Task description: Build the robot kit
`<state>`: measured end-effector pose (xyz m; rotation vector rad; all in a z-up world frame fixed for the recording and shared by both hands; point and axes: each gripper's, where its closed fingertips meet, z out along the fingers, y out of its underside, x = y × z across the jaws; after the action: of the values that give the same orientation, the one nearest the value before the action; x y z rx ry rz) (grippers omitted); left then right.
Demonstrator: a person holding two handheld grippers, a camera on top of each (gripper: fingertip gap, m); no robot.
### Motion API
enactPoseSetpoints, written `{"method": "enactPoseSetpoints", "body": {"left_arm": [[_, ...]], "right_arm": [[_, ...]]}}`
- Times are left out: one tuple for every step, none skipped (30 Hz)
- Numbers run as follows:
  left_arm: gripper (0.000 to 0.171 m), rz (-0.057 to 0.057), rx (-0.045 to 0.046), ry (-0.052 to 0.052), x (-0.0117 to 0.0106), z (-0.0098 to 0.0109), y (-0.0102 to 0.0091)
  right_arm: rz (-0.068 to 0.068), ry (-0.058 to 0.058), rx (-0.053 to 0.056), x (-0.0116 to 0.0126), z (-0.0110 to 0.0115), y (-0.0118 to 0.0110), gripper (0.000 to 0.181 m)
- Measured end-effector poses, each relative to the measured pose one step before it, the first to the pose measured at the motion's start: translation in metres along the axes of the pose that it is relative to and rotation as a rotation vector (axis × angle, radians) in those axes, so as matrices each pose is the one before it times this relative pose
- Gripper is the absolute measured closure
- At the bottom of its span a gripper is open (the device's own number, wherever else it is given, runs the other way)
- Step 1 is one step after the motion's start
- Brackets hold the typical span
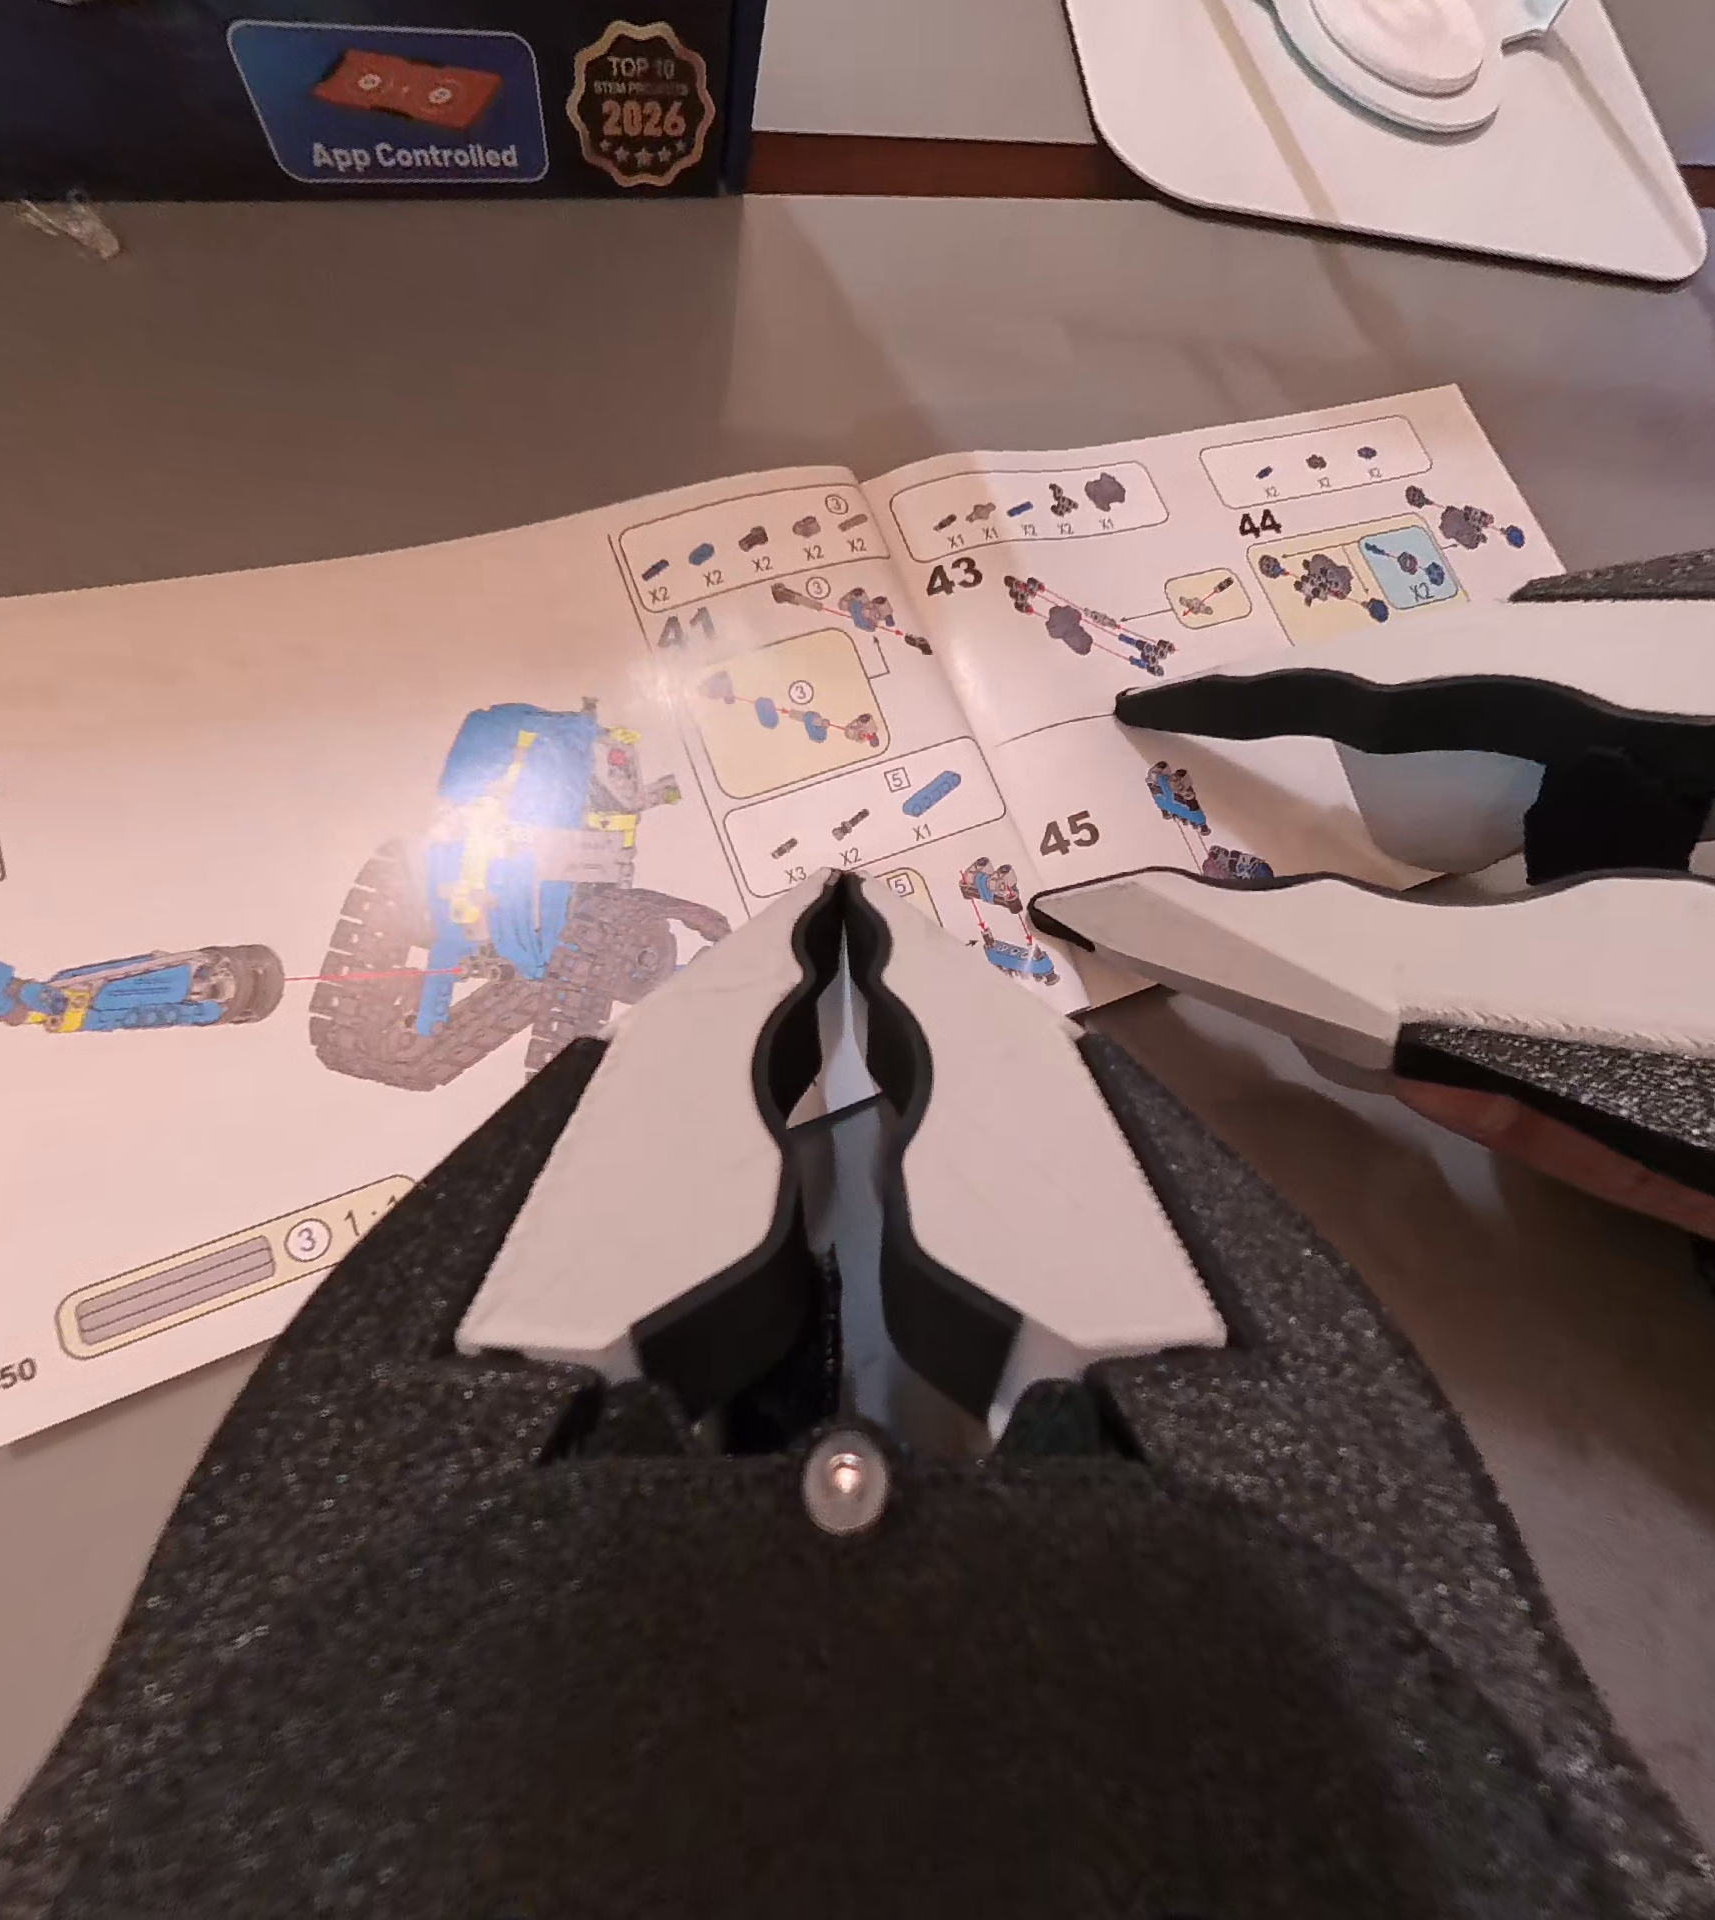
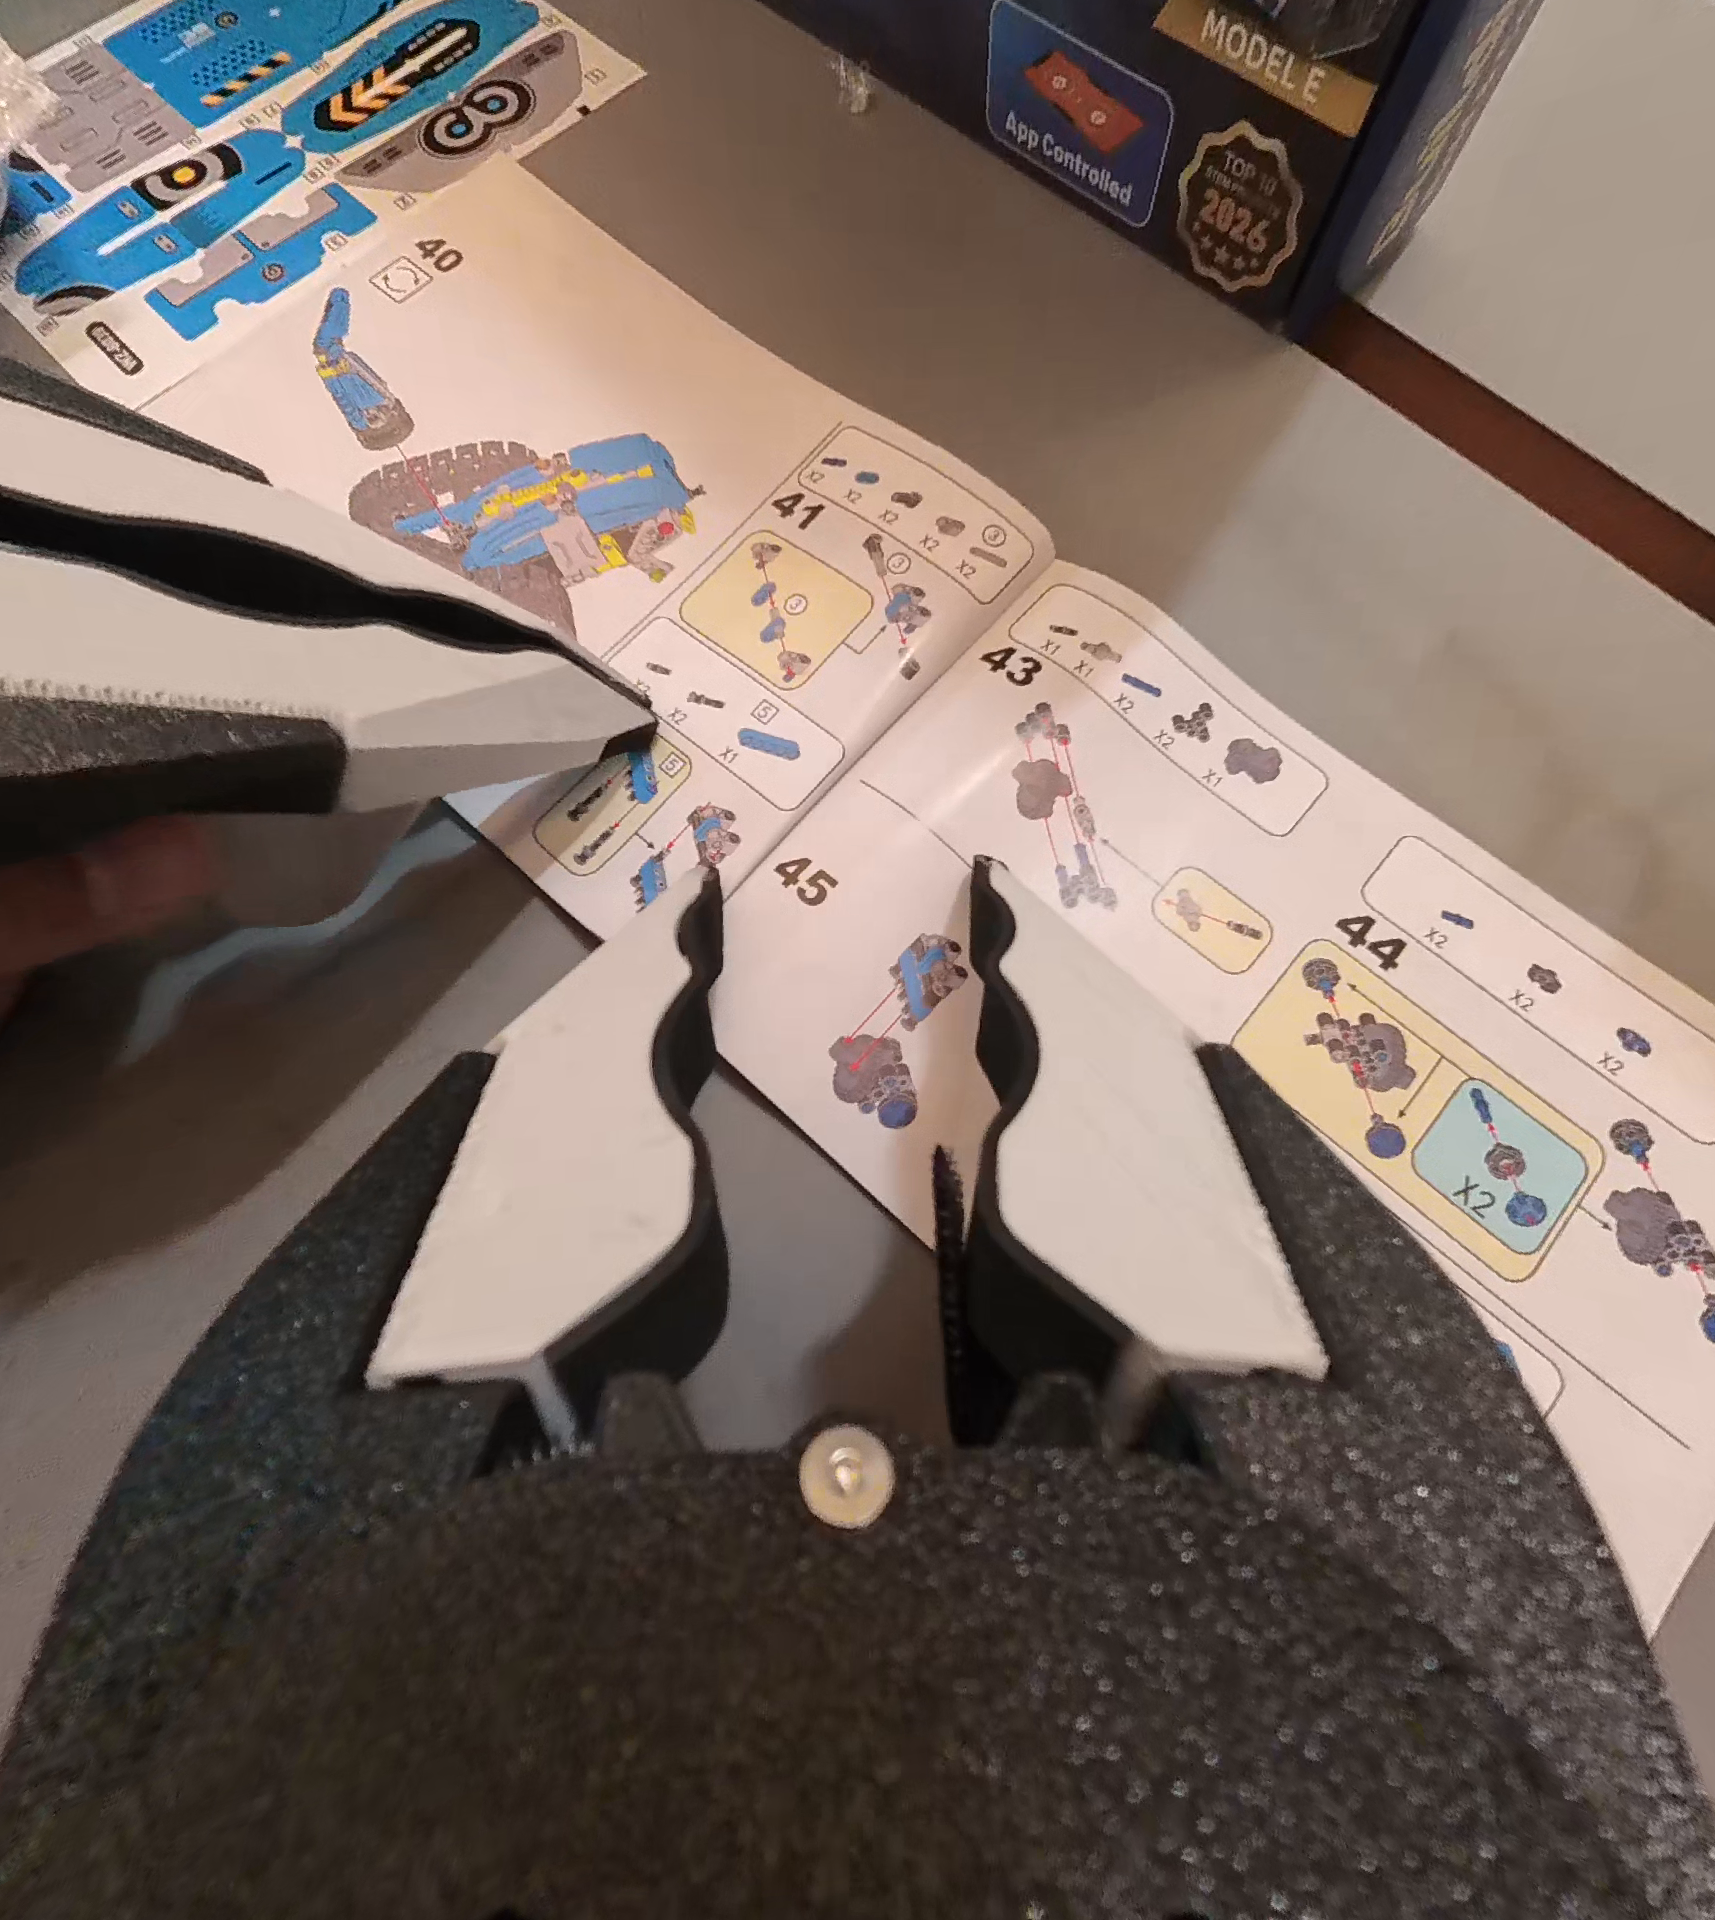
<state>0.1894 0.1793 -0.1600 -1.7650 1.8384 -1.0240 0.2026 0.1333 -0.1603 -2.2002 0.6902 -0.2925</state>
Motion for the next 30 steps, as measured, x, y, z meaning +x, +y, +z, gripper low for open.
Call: {"method": "enactPoseSetpoints", "body": {"left_arm": [[0.171,-0.0012,0.00006,0.0012,0.00004,0.00002,0.00005],[0.171,0.0023,0.00014,-0.0017,0.00003,-0.00011,0.00007],[0.171,0.0053,0.00019,-0.0045,0.00004,-0.00003,0.00002],[0.171,0.0076,0.00026,-0.0067,0.00007,0.00001,0.0001],[0.171,0.0092,0.00011,-0.0083,0.00004,-0.00001,0.00005],[0.171,0.0102,0.0,-0.0093,0.00001,0.00007,-0.00002],[0.171,0.0096,0.00002,-0.0084,-0.00002,0.00001,0.0001],[0.171,0.0075,-0.00001,-0.0061,0.00006,-0.00008,0.00008],[0.171,0.0033,-0.00015,-0.0025,0.00014,-0.00009,0.00009],[0.171,-0.0007,-0.00021,0.0009,-0.00003,-0.00005,0.00003],[0.171,-0.0023,-0.00029,0.0023,0.00009,-0.0001,0.00004],[0.171,-0.0005,-0.00071,0.0015,0.00004,-0.00002,0.00003],[0.171,0.0011,-0.00071,0.0011,-0.00002,-0.00007,0.0001],[0.171,-0.001,-0.00044,0.0017,-0.0001,-0.00004,-0.00001],[0.171,-0.0023,-0.00029,0.0023,-0.00003,0.00003,-0.0001],[0.171,-0.0024,-0.00052,0.0024,-0.00002,0.00007,0.0],[0.171,-0.0019,-0.00061,0.0022,-0.00006,-0.00006,-0.00013],[0.171,-0.0011,-0.00063,0.0029,-0.00004,0.00006,0.00002],[0.171,-0.0023,-0.00062,0.0045,0.00006,0.00003,-0.00013],[0.171,-0.004,-0.00044,0.0049,0.00004,0.00006,-0.00009],[0.171,-0.0051,-0.00007,0.0047,0.0,-0.00008,-0.00001],[0.171,-0.0048,-0.00013,0.0042,0.00002,-0.00006,-0.00015],[0.171,-0.0029,-0.00031,0.0025,0.00004,0.0,0.00003],[0.171,-0.0002,-0.00034,0.0001,0.00005,-0.00009,-0.00002],[0.171,0.0015,-0.00008,-0.0014,-0.00001,0.00006,0.00002],[0.171,0.0014,0.00006,-0.0014,0.00001,0.0,-0.00007],[0.171,0.0007,0.0,-0.0008,0.00003,0.00004,0.00001],[0.171,-0.0002,0.00001,0.0002,-0.00006,-0.00002,0.0],[0.171,-0.0021,0.00005,0.0017,0.0001,-0.00006,-0.00002],[0.171,-0.0028,0.00001,0.0023,-0.00001,0.00003,-0.00002]], "right_arm": [[-0.0022,0.001,0.0007,-0.00004,0.00009,-0.00026,0.133],[-0.0019,0.0,0.0013,0.00002,-0.00019,-0.0002,0.133],[-0.0039,0.001,0.0036,-0.00004,-0.00045,-0.00068,0.133],[-0.0045,0.0026,0.0091,0.00027,-0.00111,-0.00175,0.134],[0.0094,0.0058,0.0198,0.00129,-0.00214,-0.00323,0.136],[0.036,0.0102,0.0353,0.00317,-0.00352,-0.00628,0.133],[0.0456,0.0023,0.0486,0.00302,-0.0048,-0.00959,0.127],[0.0326,-0.0146,0.0461,0.00079,-0.00593,-0.01006,0.127],[0.0178,-0.0075,0.0341,0.00167,-0.00609,-0.00896,0.125],[0.0078,0.0089,0.0224,0.00411,-0.00618,-0.0072,0.122],[0.0002,0.0129,0.0165,0.00479,-0.00665,-0.0064,0.12],[-0.0035,0.0077,0.0152,0.00378,-0.00744,-0.00663,0.119],[0.0019,0.0048,0.0188,0.00334,-0.00891,-0.00885,0.121],[0.0071,0.0056,0.0215,0.0033,-0.01176,-0.01194,0.124],[0.0069,-0.0143,0.0199,-0.00063,-0.01483,-0.01441,0.129],[0.0058,-0.0091,0.0202,-0.00056,-0.01852,-0.01652,0.137],[-0.002,0.018,0.022,0.00342,-0.02204,-0.01677,0.14],[-0.0265,0.0391,0.0116,0.00766,-0.0238,-0.0127,0.14],[-0.0291,0.065,-0.0084,0.01424,-0.02392,-0.00476,0.142],[-0.0127,0.0706,-0.0183,0.01873,-0.02182,0.00402,0.141],[-0.001,0.0486,-0.0262,0.01866,-0.01754,0.01267,0.141],[0.0036,0.0207,-0.0543,0.01674,-0.01201,0.02254,0.143],[0.0156,0.0262,-0.0711,0.01946,-0.00692,0.02987,0.147],[0.0368,0.0402,-0.0753,0.02146,-0.00286,0.03318,0.149],[0.0494,0.0206,-0.0764,0.01625,0.00079,0.03256,0.147],[0.0456,-0.003,-0.054,0.00897,0.00314,0.02626,0.147],[0.0324,0.0002,-0.0201,0.0048,0.00414,0.01791,0.147],[0.0113,-0.013,-0.009,-0.00096,0.00468,0.01224,0.147],[0.0046,-0.0048,-0.0056,-0.00159,0.00482,0.00754,0.148],[0.001,0.004,-0.0035,-0.00098,0.00501,0.00353,0.149]]}}
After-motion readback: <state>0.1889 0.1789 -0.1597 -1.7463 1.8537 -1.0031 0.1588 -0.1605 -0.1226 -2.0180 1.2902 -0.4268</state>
